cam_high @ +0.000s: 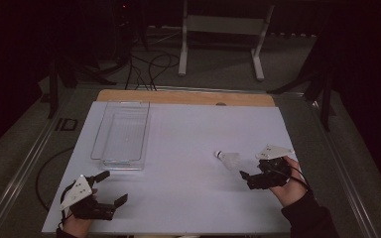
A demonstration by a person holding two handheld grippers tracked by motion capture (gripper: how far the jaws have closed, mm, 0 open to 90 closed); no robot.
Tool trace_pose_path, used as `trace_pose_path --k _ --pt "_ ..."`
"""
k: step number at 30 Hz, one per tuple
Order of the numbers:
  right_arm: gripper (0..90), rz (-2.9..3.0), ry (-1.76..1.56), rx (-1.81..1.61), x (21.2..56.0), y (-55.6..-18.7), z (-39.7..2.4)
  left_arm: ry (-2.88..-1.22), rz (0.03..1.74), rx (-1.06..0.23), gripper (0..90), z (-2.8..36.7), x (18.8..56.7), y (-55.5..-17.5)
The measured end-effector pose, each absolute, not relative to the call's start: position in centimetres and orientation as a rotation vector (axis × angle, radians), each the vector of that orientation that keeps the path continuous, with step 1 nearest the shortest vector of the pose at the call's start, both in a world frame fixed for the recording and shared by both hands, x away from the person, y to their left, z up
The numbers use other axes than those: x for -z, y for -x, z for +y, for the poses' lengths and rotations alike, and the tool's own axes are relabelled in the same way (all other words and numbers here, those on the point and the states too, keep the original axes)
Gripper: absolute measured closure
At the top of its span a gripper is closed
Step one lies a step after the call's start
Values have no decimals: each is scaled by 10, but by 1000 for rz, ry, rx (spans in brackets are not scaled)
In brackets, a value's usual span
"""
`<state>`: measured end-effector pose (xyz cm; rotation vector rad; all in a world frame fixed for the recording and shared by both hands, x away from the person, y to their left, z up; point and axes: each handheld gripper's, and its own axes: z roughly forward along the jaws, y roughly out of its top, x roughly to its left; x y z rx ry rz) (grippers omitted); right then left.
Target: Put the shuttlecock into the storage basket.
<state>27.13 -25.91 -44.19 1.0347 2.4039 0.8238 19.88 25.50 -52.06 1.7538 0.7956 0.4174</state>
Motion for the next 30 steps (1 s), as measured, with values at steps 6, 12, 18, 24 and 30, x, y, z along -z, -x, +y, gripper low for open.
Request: trace_pose_path --k 6,12,18,24,30 --pt "77 2468 -1049 -740 447 -276 -258 -1753 794 -415 0 255 521 -199" --pt "77 2508 -1089 -684 453 -279 -256 -1754 794 -413 0 255 521 -199" --pt "77 2533 -1154 -647 458 -281 -256 -1755 793 -411 0 255 521 -199" --pt "77 2582 -1229 -620 465 -285 -258 -1756 793 -411 0 255 521 -199" --pt "78 2649 -1310 -594 471 -288 -258 -1757 792 -410 0 254 521 -199"
